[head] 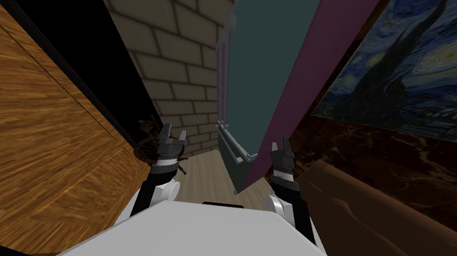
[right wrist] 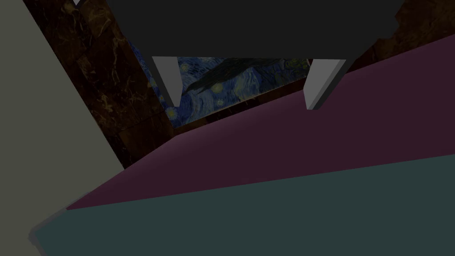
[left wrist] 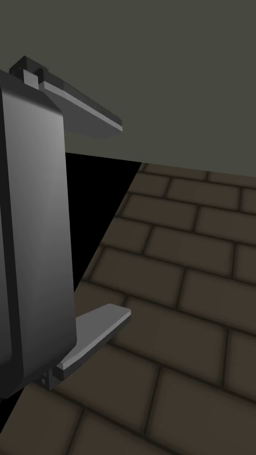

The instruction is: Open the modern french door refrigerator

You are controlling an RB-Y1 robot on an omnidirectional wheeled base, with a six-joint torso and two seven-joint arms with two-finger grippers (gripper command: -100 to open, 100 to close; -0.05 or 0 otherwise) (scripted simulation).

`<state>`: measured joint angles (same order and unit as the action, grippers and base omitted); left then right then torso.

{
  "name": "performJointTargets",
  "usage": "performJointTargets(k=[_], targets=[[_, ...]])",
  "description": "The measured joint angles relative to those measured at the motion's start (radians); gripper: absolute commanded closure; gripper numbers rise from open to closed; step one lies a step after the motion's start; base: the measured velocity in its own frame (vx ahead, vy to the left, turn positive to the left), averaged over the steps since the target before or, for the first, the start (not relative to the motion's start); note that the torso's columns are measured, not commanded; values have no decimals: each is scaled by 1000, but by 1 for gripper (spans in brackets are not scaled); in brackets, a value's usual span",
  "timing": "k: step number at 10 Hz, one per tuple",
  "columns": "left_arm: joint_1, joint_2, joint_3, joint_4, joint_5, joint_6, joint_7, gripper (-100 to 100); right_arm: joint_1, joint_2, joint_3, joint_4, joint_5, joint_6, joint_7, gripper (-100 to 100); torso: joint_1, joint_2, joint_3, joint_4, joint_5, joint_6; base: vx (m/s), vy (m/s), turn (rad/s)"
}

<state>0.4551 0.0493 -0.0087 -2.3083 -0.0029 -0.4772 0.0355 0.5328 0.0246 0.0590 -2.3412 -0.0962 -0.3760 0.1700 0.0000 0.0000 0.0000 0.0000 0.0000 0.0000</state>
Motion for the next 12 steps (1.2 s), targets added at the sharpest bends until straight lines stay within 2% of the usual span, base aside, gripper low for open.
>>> performJointTargets(k=[2,9,10,12], targets=[[0,0,0,0,0,0,0,0,0,0,0,0,0,0,0,0,0,104,-209,105,0,0,0,0,0],[0,0,0,0,0,0,0,0,0,0,0,0,0,0,0,0,0,618,-1234,617,0,0,0,0,0],[0,0,0,0,0,0,0,0,0,0,0,0,0,0,0,-100,0,691,-1382,691,0,0,10,17,26],[0,0,0,0,0,0,0,0,0,-50,1,9,11,6,6,-100,2,734,-1471,734,0,0,21,45,38]])
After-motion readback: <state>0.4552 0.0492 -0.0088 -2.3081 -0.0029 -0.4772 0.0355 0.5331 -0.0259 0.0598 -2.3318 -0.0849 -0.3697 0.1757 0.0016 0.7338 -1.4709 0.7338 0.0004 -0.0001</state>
